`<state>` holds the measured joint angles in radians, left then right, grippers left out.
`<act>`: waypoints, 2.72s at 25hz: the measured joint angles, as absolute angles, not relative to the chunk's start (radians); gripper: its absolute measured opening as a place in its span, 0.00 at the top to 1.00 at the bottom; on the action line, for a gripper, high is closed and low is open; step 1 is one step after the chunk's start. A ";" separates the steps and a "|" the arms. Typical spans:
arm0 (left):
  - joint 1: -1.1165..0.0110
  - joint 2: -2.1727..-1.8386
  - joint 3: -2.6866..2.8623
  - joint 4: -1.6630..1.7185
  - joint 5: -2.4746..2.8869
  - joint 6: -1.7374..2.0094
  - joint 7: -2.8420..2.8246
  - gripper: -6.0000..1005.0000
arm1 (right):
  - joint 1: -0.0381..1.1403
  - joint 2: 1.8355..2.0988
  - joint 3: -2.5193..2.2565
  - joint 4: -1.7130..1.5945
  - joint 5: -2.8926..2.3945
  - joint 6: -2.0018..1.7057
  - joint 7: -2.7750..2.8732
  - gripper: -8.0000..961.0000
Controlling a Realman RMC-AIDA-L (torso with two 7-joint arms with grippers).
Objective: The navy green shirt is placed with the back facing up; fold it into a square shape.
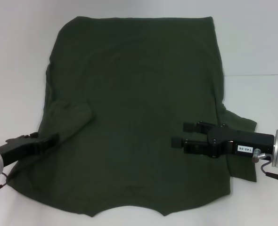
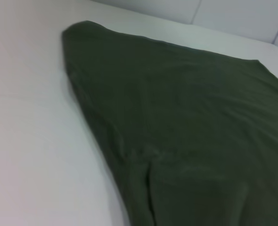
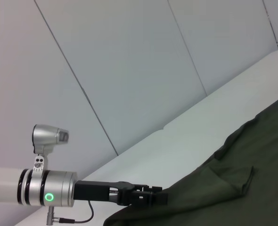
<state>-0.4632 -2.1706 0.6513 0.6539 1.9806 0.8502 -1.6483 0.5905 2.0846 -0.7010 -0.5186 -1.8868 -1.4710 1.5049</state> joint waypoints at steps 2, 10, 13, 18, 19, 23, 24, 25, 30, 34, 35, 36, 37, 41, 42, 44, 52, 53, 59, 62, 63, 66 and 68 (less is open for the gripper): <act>-0.463 -2.170 0.641 0.656 1.989 0.874 -1.649 0.28 | 0.591 2.085 -0.701 -0.519 -1.887 -1.471 1.505 0.07; -0.463 -2.169 0.633 0.674 1.993 0.936 -1.649 0.28 | 0.591 2.085 -0.701 -0.519 -1.887 -1.471 1.505 0.07; -0.462 -2.169 0.632 0.678 1.994 0.940 -1.649 0.28 | 0.591 2.085 -0.701 -0.519 -1.887 -1.471 1.505 0.07; -0.460 -2.168 0.632 0.686 1.994 0.923 -1.645 0.28 | 0.591 2.085 -0.701 -0.519 -1.887 -1.471 1.505 0.07; -0.460 -2.167 0.632 0.688 1.994 0.919 -1.644 0.28 | 0.590 2.085 -0.701 -0.519 -1.887 -1.471 1.505 0.07; -0.460 -2.167 0.632 0.691 1.994 0.904 -1.642 0.28 | 0.591 2.085 -0.702 -0.519 -1.887 -1.471 1.505 0.07; -0.460 -2.167 0.632 0.691 1.994 0.902 -1.642 0.28 | 0.591 2.085 -0.703 -0.519 -1.887 -1.471 1.505 0.07; -0.460 -2.167 0.632 0.692 1.994 0.901 -1.642 0.28 | 0.591 2.085 -0.703 -0.519 -1.887 -1.471 1.505 0.07; -0.460 -2.167 0.632 0.692 2.006 0.897 -1.641 0.28 | 0.592 2.085 -0.701 -0.519 -1.887 -1.471 1.505 0.07; -0.460 -2.167 0.632 0.691 2.017 0.886 -1.644 0.28 | 0.592 2.085 -0.701 -0.518 -1.887 -1.471 1.505 0.07; -0.460 -2.168 0.632 0.691 2.017 0.883 -1.644 0.28 | 0.592 2.085 -0.702 -0.519 -1.887 -1.471 1.505 0.07; -0.460 -2.168 0.632 0.689 2.018 0.883 -1.643 0.28 | 0.592 2.085 -0.702 -0.519 -1.887 -1.471 1.505 0.07; -0.460 -2.167 0.632 0.690 2.018 0.884 -1.643 0.28 | 0.592 2.085 -0.702 -0.519 -1.887 -1.471 1.505 0.07; -0.458 -2.169 0.632 0.694 2.018 0.900 -1.643 0.28 | 0.592 2.085 -0.704 -0.518 -1.887 -1.471 1.505 0.07; -0.457 -2.169 0.632 0.694 2.018 0.906 -1.644 0.28 | 0.592 2.085 -0.705 -0.519 -1.887 -1.470 1.505 0.07; -0.457 -2.168 0.632 0.694 2.019 0.920 -1.644 0.28 | 0.592 2.085 -0.705 -0.518 -1.887 -1.469 1.505 0.07; -0.459 -2.166 0.633 0.695 2.046 0.947 -1.646 0.28 | 0.592 2.085 -0.708 -0.518 -1.887 -1.463 1.505 0.07; -0.460 -2.166 0.633 0.696 2.046 0.950 -1.647 0.28 | 0.592 2.085 -0.708 -0.519 -1.887 -1.462 1.505 0.07; -0.457 -2.168 0.632 0.715 2.047 0.964 -1.647 0.28 | 0.592 2.085 -0.709 -0.518 -1.887 -1.462 1.505 0.07; -0.457 -2.168 0.632 0.719 2.046 0.969 -1.647 0.28 | 0.592 2.085 -0.709 -0.518 -1.887 -1.461 1.505 0.07; -0.458 -2.168 0.632 0.719 2.046 0.970 -1.648 0.28 | 0.592 2.085 -0.709 -0.518 -1.887 -1.460 1.505 0.07; -0.460 -2.167 0.632 0.723 2.047 0.971 -1.647 0.28 | 0.593 2.085 -0.708 -0.518 -1.887 -1.460 1.505 0.07; -0.461 -2.166 0.632 0.726 2.047 0.971 -1.648 0.28 | 0.594 2.085 -0.707 -0.519 -1.887 -1.460 1.505 0.07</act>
